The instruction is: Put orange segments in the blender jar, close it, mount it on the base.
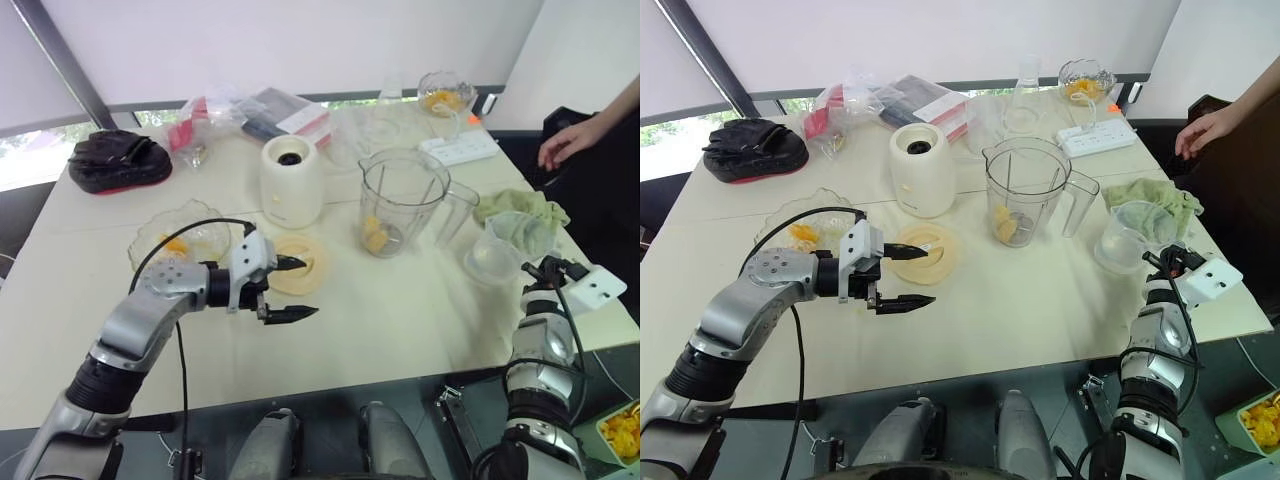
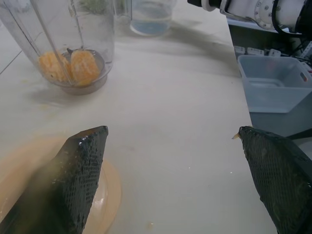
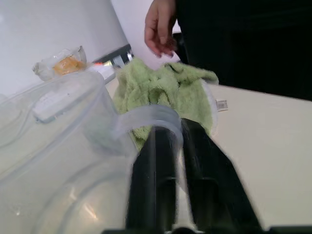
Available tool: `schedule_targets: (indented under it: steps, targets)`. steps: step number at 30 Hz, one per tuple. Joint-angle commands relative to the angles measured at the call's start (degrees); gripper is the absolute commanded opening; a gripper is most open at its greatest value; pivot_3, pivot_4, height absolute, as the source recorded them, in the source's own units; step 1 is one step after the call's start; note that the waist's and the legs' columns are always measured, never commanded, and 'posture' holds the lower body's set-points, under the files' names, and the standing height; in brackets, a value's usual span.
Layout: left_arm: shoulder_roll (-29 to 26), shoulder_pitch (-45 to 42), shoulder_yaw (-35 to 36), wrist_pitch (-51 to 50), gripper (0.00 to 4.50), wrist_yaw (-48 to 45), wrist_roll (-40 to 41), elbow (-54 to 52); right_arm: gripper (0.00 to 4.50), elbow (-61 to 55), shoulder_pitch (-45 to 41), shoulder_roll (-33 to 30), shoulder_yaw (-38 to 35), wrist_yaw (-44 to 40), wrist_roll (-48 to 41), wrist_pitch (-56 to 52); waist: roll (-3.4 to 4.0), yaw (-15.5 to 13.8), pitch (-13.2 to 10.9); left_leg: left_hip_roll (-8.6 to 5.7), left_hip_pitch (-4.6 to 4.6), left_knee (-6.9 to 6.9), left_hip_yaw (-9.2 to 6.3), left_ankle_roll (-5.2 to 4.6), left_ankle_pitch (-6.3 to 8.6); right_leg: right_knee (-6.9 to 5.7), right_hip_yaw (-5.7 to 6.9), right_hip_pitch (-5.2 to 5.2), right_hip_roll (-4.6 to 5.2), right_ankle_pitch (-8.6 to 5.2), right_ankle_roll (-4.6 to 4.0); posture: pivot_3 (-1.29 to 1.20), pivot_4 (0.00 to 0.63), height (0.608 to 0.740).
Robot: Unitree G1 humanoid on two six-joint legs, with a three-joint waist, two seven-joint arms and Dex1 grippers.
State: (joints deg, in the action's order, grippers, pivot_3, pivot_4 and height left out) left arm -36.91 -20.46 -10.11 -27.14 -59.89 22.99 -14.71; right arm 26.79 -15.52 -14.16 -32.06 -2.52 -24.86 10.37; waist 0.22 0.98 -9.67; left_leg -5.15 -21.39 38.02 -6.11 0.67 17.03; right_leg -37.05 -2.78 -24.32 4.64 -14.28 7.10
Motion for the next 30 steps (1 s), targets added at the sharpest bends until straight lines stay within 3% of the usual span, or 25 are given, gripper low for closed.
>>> schedule_targets:
  steps: [1,3,11,20,30]
  targets:
    - [-0.03,-0.58,0.25,1.01,4.5,-0.33,-0.26,-0.86,2.53,-1.12,0.29,-0.77,-0.03,1.05,1.1,0.43,0.0,0.1,0.0,0.0,0.0,0.0,0.01,0.0,0.0,0.0,0.0,-0.01,0.0,0.0,0.0,0.0,0.15,0.74]
    - [-0.07,-0.37,0.3,1.05,4.5,-0.24,-0.25,-0.96,3.32,-1.31,0.53,-0.65,0.19,1.28,1.39,0.46,0.0,0.17,0.0,0.0,0.0,0.0,0.0,0.0,0.0,0.0,0.0,-0.01,-0.01,0.0,0.0,0.0,0.15,0.74]
    - [-0.04,0.1,0.41,0.92,4.5,0.14,-0.1,-1.39,3.32,-7.48,5.03,0.71,1.3,1.71,1.71,-1.16,0.0,-0.04,0.0,0.01,-0.01,0.0,0.01,0.0,0.0,0.0,-0.01,-0.02,-0.01,0.0,0.0,0.0,0.15,0.74]
    - [-0.01,-0.28,0.61,1.25,4.5,-0.02,-0.27,-0.1,3.32,-31.96,19.5,5.05,4.17,3.48,-0.73,-10.72,0.03,-0.2,-0.01,0.02,-0.02,-0.02,-0.05,0.0,0.01,-0.01,-0.02,-0.03,-0.02,0.0,0.0,0.0,0.15,0.74]
    - [0.03,-4.36,0.12,2.78,4.5,-2.57,-1.2,5.39,3.32,-55.39,29.49,-2.14,3.55,0.1,-9.99,-30.41,0.03,-0.76,0.0,0.0,-0.03,-0.01,-0.09,0.01,0.0,0.03,0.03,0.02,-0.01,-0.01,0.0,0.0,0.15,0.74]
